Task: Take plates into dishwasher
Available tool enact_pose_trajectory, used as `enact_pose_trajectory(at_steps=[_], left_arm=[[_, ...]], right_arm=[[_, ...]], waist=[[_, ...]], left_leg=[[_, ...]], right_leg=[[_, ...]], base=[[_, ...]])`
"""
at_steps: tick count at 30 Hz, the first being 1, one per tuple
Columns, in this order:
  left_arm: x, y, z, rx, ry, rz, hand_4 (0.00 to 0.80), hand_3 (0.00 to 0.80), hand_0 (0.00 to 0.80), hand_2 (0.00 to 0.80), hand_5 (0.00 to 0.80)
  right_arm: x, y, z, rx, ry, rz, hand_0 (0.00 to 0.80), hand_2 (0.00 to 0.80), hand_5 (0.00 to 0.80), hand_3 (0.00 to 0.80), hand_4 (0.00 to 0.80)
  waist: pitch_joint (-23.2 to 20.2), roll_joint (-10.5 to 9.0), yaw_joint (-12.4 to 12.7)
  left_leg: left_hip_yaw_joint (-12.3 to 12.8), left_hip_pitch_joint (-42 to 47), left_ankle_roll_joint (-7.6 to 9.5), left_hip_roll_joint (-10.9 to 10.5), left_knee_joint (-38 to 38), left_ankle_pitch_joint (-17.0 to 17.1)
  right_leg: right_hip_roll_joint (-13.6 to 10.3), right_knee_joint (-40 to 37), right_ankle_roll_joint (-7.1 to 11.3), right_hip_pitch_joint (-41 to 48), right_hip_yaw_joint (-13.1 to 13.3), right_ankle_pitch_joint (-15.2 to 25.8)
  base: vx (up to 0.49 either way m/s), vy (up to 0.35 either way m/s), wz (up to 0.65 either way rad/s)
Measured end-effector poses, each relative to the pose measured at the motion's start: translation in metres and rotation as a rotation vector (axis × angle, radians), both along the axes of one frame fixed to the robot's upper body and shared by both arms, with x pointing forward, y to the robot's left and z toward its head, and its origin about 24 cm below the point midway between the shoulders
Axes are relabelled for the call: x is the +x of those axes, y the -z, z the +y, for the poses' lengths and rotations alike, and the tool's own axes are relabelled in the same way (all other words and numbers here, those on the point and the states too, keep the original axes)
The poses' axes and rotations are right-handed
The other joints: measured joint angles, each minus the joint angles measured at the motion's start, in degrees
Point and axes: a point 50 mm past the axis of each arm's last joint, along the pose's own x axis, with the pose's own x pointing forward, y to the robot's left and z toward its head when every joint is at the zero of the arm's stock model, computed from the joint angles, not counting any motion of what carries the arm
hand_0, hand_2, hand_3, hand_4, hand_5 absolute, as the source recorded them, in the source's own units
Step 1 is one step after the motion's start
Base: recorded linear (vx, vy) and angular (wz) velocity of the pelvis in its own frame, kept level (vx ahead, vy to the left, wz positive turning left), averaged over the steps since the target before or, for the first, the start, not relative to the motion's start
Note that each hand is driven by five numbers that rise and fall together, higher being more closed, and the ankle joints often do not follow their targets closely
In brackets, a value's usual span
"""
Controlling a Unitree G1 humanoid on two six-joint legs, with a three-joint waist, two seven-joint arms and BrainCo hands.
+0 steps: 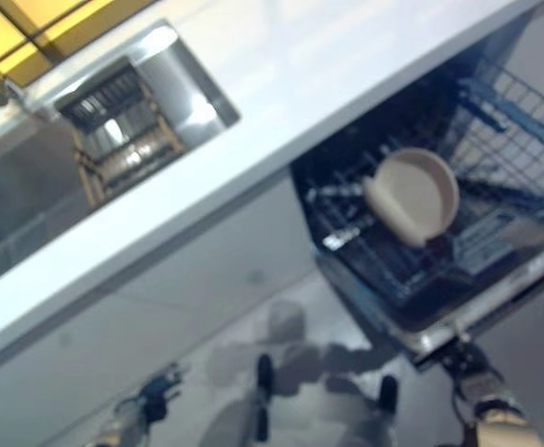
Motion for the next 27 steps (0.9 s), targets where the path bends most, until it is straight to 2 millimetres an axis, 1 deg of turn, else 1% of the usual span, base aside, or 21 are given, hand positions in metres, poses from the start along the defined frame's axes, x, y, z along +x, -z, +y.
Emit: enact_pose_trajectory(at_steps=[4, 7, 10, 11, 13, 17, 21, 25, 26, 27], left_arm=[[-0.006, 0.006, -0.016, -0.057, 0.009, 0.008, 0.000, 0.000, 0.000, 0.000, 0.000], [-0.012, 0.009, -0.023, -0.081, 0.010, 0.013, 0.000, 0.000, 0.000, 0.000, 0.000], [-0.018, 0.012, -0.028, -0.100, 0.015, 0.027, 0.000, 0.000, 0.000, 0.000, 0.000], [-0.021, 0.014, -0.030, -0.106, 0.023, 0.036, 0.000, 0.000, 0.000, 0.000, 0.000], [-0.026, 0.016, -0.031, -0.110, 0.027, 0.049, 0.000, 0.000, 0.000, 0.000, 0.000], [-0.033, 0.018, -0.031, -0.112, 0.021, 0.067, 0.000, 0.000, 0.000, 0.000, 0.000], [-0.037, 0.019, -0.031, -0.113, 0.019, 0.079, 0.000, 0.000, 0.000, 0.000, 0.000], [-0.038, 0.019, -0.031, -0.113, 0.018, 0.086, 0.000, 0.000, 0.000, 0.000, 0.000], [-0.038, 0.019, -0.031, -0.114, 0.018, 0.089, 0.000, 0.000, 0.000, 0.000, 0.000], [-0.038, 0.019, -0.031, -0.116, 0.019, 0.088, 0.000, 0.000, 0.000, 0.000, 0.000]], right_arm=[[-0.006, 0.000, -0.004, 0.035, 0.054, -0.086, 0.000, 0.000, 0.000, 0.000, 0.000], [-0.008, -0.002, -0.009, 0.019, 0.057, -0.082, 0.000, 0.000, 0.000, 0.000, 0.000], [-0.009, -0.002, -0.010, -0.004, 0.042, -0.069, 0.000, 0.000, 0.000, 0.000, 0.000], [-0.008, -0.004, -0.012, -0.014, 0.035, -0.066, 0.000, 0.000, 0.000, 0.000, 0.000], [-0.007, -0.005, -0.013, -0.043, 0.015, -0.056, 0.000, 0.000, 0.000, 0.000, 0.000], [-0.007, -0.007, -0.014, -0.074, -0.015, -0.038, 0.000, 0.000, 0.000, 0.000, 0.000], [-0.006, -0.009, -0.016, -0.103, -0.051, -0.014, 0.000, 0.000, 0.000, 0.000, 0.000], [-0.007, -0.009, -0.017, -0.119, -0.071, 0.009, 0.000, 0.000, 0.000, 0.000, 0.000], [-0.007, -0.009, -0.017, -0.127, -0.082, 0.020, 0.000, 0.000, 0.000, 0.000, 0.000], [-0.007, -0.010, -0.018, -0.129, -0.084, 0.030, 0.000, 0.000, 0.000, 0.000, 0.000]], waist=[[0.05, 0.94, -0.14], [0.02, 1.71, -0.13], [-0.15, 2.48, -0.18], [-0.35, 3.01, -0.15], [-0.68, 3.49, -0.11], [-0.92, 3.83, 0.10], [-0.98, 3.91, 0.23], [-0.98, 3.91, 0.45], [-0.98, 3.90, 0.95], [-0.98, 3.90, 1.63]], left_leg=[[-1.21, 0.10, 0.14, -0.61, -0.15, 0.09], [-1.67, 0.84, 0.34, -1.01, -0.20, 0.19], [-2.68, 1.41, 0.61, -1.17, -0.34, 0.05], [-2.78, 1.41, 0.75, -1.17, -0.51, 0.15], [-3.17, 1.58, 1.01, -1.22, -1.01, 0.35], [-5.23, 1.72, 1.22, -1.56, -1.26, 0.52], [-6.43, 1.72, 1.32, -1.61, -1.28, 0.60], [-7.66, 1.67, 1.39, -1.50, -1.30, 0.66], [-7.88, 1.67, 1.40, -1.35, -1.31, 0.66], [-7.99, 1.68, 1.40, -1.23, -1.32, 0.66]], right_leg=[[-0.58, -0.08, 0.32, 0.13, 0.00, 0.20], [-0.96, -0.19, 0.48, 0.98, -0.07, 0.30], [-1.01, -0.41, 0.66, 1.69, -0.09, 0.39], [-1.01, -0.47, 0.76, 1.70, -0.09, 0.46], [-1.00, -0.52, 0.75, 1.71, -0.17, 0.79], [-0.98, -0.53, 0.49, 1.79, -0.44, 1.36], [-0.99, -0.56, 0.49, 2.13, -1.48, 1.66], [-0.91, -0.61, 0.33, 2.77, -3.20, 1.81], [-0.91, -0.64, 0.11, 2.78, -4.16, 2.04], [-0.85, -0.70, 0.06, 2.74, -4.41, 2.22]], base=[[0.038, 0.113, 0.01], [0.050, 0.100, 0.02], [0.037, 0.040, 0.01], [0.000, 0.000, 0.00], [0.000, 0.000, 0.00], [0.006, -0.027, 0.01], [-0.013, -0.054, 0.04], [-0.011, -0.053, 0.08], [0.004, -0.052, -0.05], [0.007, -0.067, -0.03]])
